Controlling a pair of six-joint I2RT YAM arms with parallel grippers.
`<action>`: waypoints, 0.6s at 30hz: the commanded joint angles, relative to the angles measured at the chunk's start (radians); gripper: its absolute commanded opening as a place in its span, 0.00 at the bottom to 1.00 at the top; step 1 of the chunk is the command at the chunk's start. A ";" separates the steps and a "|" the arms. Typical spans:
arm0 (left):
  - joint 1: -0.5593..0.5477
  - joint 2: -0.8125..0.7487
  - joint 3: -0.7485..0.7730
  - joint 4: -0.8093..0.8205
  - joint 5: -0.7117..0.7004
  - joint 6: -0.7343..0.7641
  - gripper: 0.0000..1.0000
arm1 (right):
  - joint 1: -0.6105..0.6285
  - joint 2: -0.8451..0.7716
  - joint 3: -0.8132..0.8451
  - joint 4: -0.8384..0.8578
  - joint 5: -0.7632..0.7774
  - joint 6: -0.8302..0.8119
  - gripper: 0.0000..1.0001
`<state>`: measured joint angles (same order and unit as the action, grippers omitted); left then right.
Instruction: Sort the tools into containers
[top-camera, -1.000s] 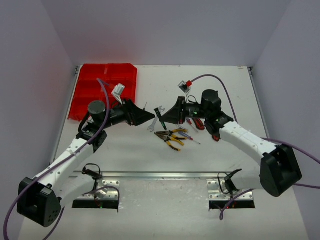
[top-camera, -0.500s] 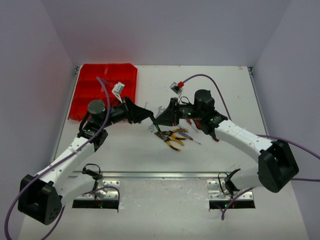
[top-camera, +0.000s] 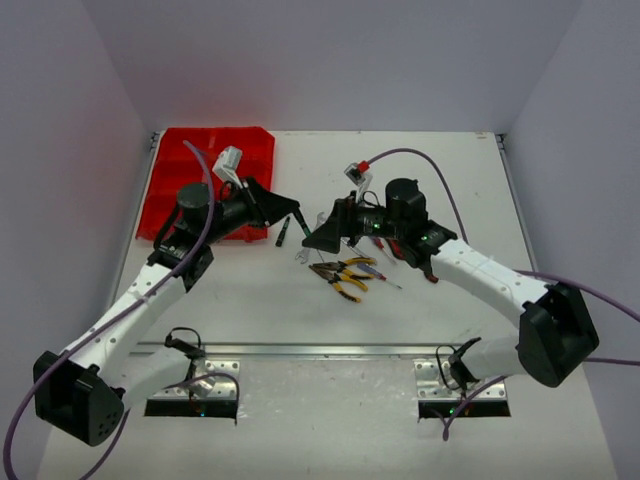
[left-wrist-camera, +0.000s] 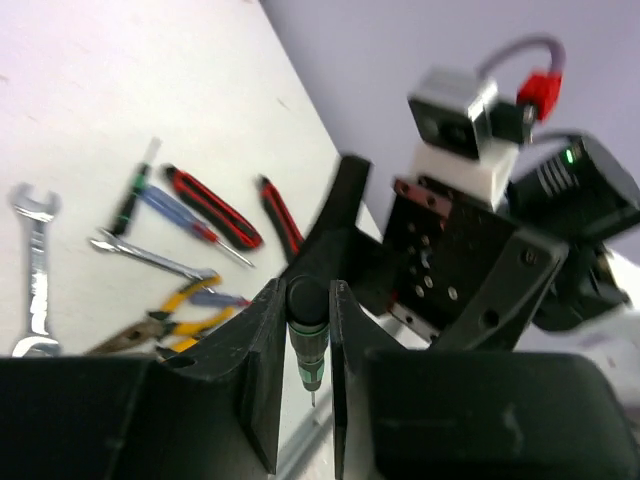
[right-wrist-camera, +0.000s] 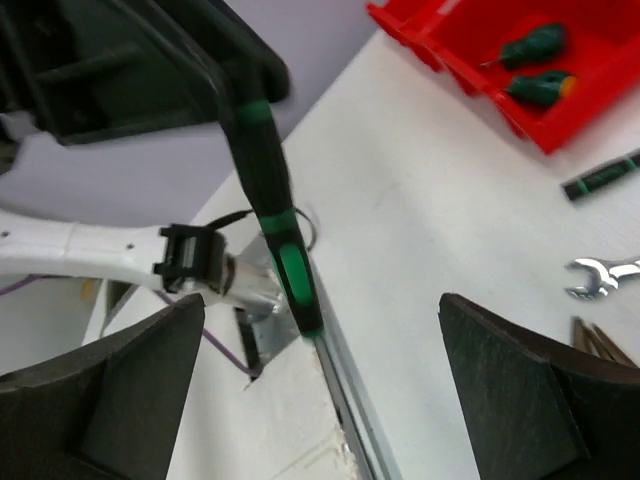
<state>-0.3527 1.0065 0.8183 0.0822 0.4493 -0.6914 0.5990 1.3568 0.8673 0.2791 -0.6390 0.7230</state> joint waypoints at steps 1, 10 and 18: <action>0.017 0.000 0.155 -0.245 -0.507 0.063 0.00 | -0.069 -0.157 -0.006 -0.233 0.317 -0.099 0.99; 0.330 0.308 0.260 -0.192 -0.742 -0.134 0.00 | -0.268 -0.454 -0.200 -0.409 0.468 -0.135 0.99; 0.425 0.731 0.579 -0.191 -0.662 -0.205 0.00 | -0.268 -0.573 -0.292 -0.481 0.430 -0.163 0.99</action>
<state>0.0612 1.6465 1.2565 -0.1333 -0.2312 -0.8505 0.3302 0.8295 0.6113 -0.1700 -0.2071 0.5905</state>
